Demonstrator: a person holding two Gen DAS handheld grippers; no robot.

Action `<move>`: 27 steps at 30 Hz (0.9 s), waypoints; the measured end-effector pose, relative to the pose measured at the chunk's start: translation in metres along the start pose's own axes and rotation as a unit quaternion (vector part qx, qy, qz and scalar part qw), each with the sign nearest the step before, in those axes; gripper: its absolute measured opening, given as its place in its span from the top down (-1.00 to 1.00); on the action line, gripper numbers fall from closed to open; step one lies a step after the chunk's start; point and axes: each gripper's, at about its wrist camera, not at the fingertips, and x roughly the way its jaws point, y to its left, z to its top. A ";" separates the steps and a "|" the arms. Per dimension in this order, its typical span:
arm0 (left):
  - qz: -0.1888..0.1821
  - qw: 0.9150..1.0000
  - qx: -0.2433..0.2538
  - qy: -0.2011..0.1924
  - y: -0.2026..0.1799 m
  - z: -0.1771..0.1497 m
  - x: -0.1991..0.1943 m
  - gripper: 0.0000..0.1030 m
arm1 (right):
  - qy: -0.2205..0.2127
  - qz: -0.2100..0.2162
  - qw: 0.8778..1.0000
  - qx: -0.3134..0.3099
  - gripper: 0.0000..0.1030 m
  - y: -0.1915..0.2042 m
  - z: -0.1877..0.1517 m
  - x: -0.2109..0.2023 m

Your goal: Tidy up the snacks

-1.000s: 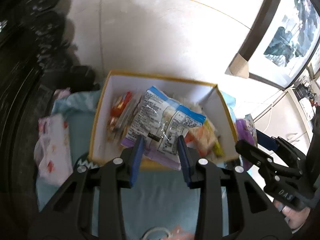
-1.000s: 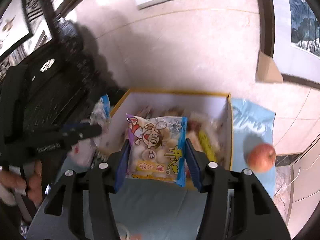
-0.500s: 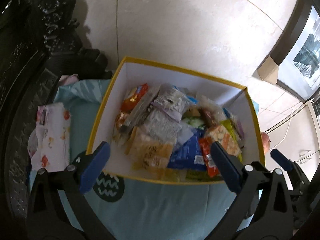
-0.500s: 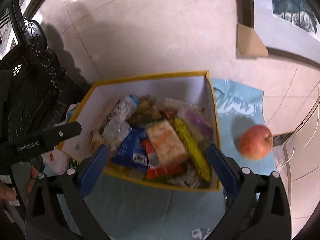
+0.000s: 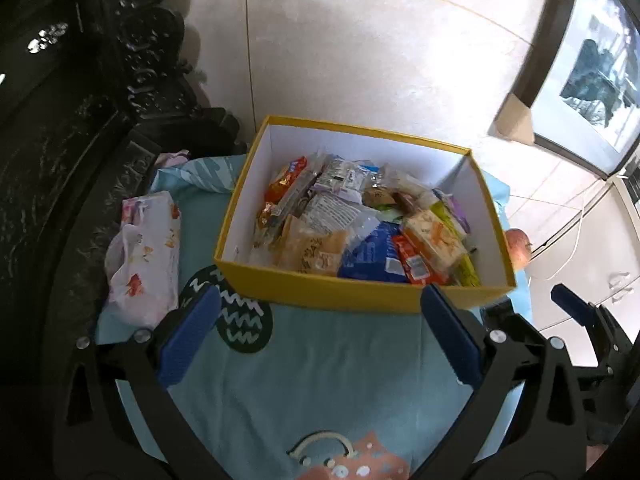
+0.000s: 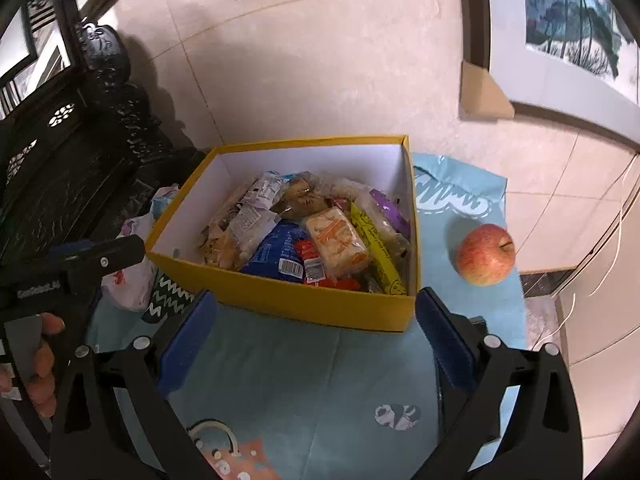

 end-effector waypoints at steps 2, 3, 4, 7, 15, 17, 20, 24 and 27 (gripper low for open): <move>0.013 1.000 0.004 0.000 -0.002 -0.004 -0.009 -0.96 | -0.004 -0.002 1.000 -0.006 -0.94 0.004 -0.003 -0.010; 0.018 1.000 0.006 -0.002 -0.003 -0.007 -0.015 -0.96 | -0.007 -0.002 1.000 -0.009 -0.94 0.005 -0.005 -0.015; 0.020 1.000 0.006 -0.005 -0.004 -0.009 -0.020 -0.96 | -0.009 -0.002 1.000 -0.011 -0.94 0.006 -0.006 -0.018; 0.020 1.000 0.007 -0.005 -0.005 -0.016 -0.031 -0.96 | -0.013 -0.004 1.000 -0.020 -0.94 0.011 -0.010 -0.029; 0.033 0.999 0.022 0.004 -0.013 -0.028 -0.048 -0.96 | -0.017 -0.007 0.999 -0.030 -0.94 0.014 -0.022 -0.048; 0.030 0.999 0.022 0.005 -0.014 -0.031 -0.051 -0.96 | -0.019 -0.010 0.999 -0.028 -0.94 0.013 -0.024 -0.052; 0.027 0.999 0.020 -0.001 -0.013 -0.034 -0.056 -0.96 | -0.023 -0.013 0.999 -0.026 -0.94 0.011 -0.026 -0.057; 0.010 0.999 0.010 -0.031 -0.013 -0.039 -0.069 -0.96 | -0.034 -0.013 0.999 -0.022 -0.94 0.010 -0.028 -0.066; 0.010 0.999 0.012 -0.041 -0.014 -0.041 -0.075 -0.96 | -0.035 -0.013 0.999 -0.024 -0.94 0.011 -0.029 -0.069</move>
